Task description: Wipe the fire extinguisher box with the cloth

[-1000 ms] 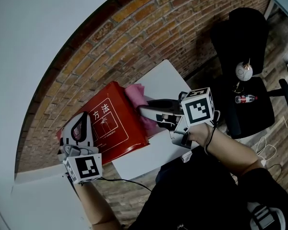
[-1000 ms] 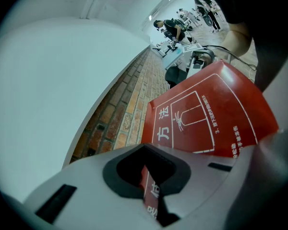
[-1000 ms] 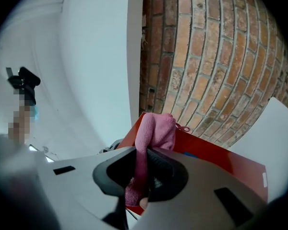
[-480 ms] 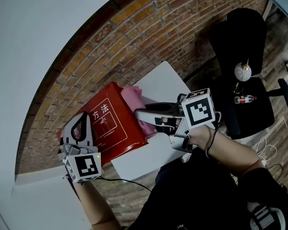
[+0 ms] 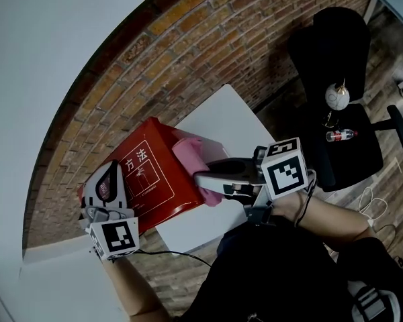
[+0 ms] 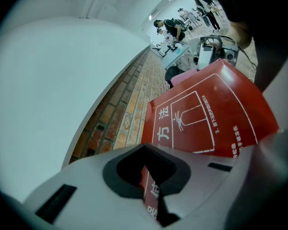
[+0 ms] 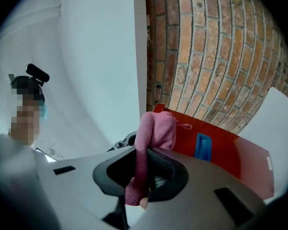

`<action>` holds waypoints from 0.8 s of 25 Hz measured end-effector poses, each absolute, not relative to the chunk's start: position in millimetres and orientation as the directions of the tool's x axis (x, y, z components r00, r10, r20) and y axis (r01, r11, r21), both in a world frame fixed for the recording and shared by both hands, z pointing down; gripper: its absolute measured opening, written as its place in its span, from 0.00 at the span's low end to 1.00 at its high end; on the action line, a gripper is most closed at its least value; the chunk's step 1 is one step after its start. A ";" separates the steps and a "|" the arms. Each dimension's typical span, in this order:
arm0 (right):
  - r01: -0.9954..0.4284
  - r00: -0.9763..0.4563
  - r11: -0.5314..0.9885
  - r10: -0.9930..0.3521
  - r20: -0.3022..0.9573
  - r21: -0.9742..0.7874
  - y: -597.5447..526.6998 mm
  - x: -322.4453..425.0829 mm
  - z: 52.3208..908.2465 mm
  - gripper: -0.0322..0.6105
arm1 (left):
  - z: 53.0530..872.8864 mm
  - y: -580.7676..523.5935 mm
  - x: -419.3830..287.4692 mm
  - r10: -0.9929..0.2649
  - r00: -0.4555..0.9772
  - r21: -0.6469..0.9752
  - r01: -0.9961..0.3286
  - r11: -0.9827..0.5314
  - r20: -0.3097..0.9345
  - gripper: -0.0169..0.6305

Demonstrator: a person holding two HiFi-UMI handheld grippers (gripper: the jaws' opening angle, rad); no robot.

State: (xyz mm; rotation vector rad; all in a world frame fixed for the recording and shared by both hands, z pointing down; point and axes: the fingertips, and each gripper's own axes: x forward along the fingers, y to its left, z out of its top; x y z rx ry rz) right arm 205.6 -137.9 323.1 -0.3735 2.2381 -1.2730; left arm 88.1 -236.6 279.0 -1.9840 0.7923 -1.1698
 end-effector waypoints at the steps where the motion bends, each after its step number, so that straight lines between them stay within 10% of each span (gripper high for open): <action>1: 0.007 -0.820 0.522 -0.485 -0.304 -0.853 -136.4 205.5 323.3 0.15 | 278.8 -237.1 88.2 -0.779 0.406 -0.804 -0.155 -0.575 0.478 0.05; 20: -0.147 -0.831 0.464 -0.536 -0.145 -0.873 -144.9 204.0 375.7 0.15 | 280.4 -238.2 88.7 -0.775 0.402 -0.805 -0.138 -0.578 0.488 0.05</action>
